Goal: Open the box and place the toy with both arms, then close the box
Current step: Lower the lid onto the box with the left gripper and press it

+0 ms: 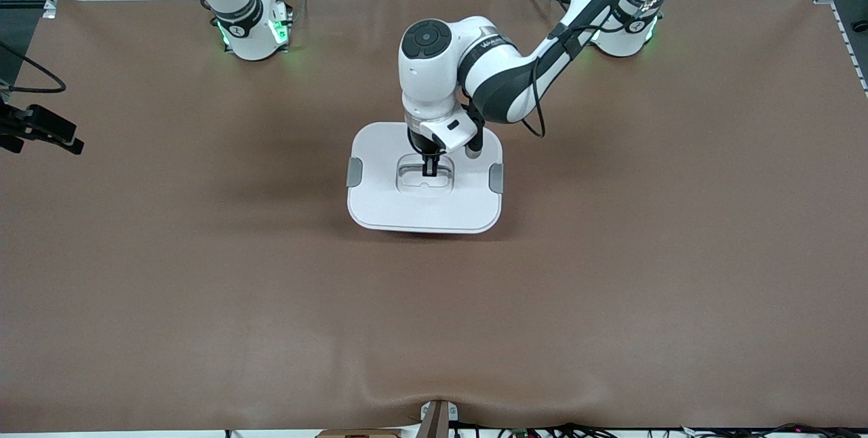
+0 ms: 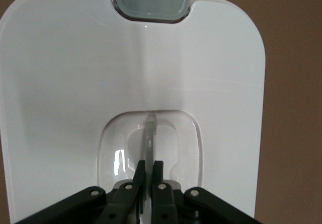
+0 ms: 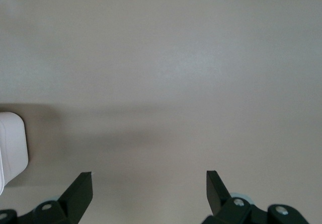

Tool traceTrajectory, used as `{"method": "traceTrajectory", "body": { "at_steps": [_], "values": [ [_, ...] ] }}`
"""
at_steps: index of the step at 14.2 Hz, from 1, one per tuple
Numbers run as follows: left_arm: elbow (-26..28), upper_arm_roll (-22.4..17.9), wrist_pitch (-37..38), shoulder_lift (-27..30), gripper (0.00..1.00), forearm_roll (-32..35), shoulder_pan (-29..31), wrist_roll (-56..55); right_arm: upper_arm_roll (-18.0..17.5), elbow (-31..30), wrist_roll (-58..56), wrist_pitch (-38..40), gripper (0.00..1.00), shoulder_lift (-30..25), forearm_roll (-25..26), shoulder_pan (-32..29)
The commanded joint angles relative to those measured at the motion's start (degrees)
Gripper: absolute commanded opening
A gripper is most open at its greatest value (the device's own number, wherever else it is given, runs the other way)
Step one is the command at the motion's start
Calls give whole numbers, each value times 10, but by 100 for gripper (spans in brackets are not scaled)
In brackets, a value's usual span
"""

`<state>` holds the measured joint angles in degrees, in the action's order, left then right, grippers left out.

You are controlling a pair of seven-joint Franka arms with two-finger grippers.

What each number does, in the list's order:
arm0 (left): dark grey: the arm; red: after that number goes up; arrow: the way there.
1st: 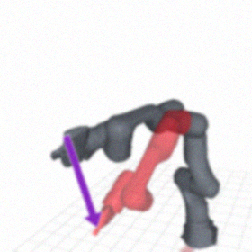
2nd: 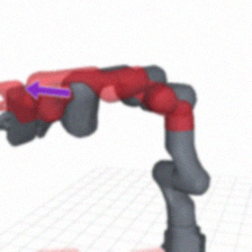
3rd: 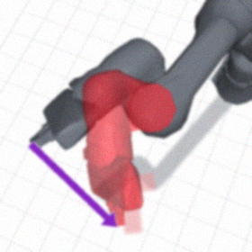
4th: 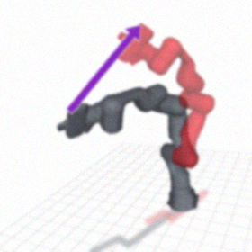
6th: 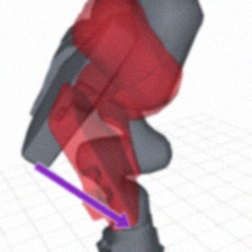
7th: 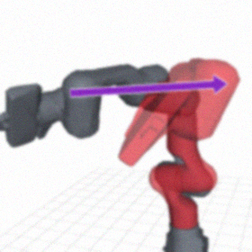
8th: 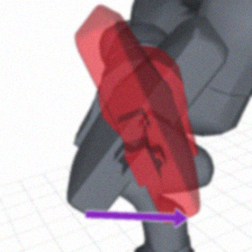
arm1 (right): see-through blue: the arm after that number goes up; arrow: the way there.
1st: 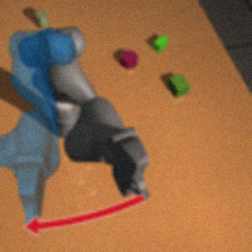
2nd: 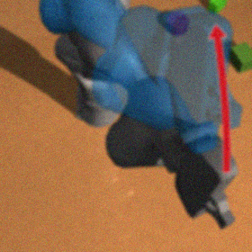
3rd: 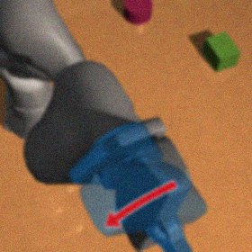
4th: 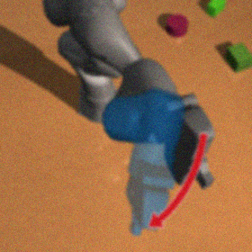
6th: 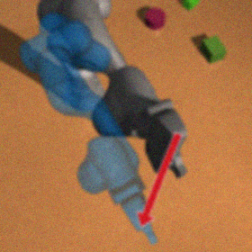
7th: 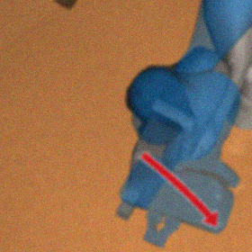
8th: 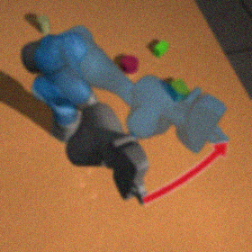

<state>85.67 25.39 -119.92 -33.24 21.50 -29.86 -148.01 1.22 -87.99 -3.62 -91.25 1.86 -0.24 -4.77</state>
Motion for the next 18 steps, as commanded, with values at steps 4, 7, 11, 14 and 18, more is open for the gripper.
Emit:
{"method": "traceTrajectory", "body": {
  "at_steps": [4,7,11,14,18],
  "values": [
    [7,-3,7,7,0,14,-9,-25,-10,5,-6,29,100,-4,-10,-17],
    [3,-3,7,5,0,14,-15,-33,-12,4,0,29,100,-5,-11,-12],
    [7,-4,7,4,0,14,-20,-36,-13,5,0,27,100,-5,-15,-10],
    [8,-4,7,5,0,14,-19,-37,-12,5,-7,24,100,-4,-27,-12],
    [12,-4,7,5,0,15,-10,-31,-12,5,-9,23,100,-4,-30,-13]
  ]
}}
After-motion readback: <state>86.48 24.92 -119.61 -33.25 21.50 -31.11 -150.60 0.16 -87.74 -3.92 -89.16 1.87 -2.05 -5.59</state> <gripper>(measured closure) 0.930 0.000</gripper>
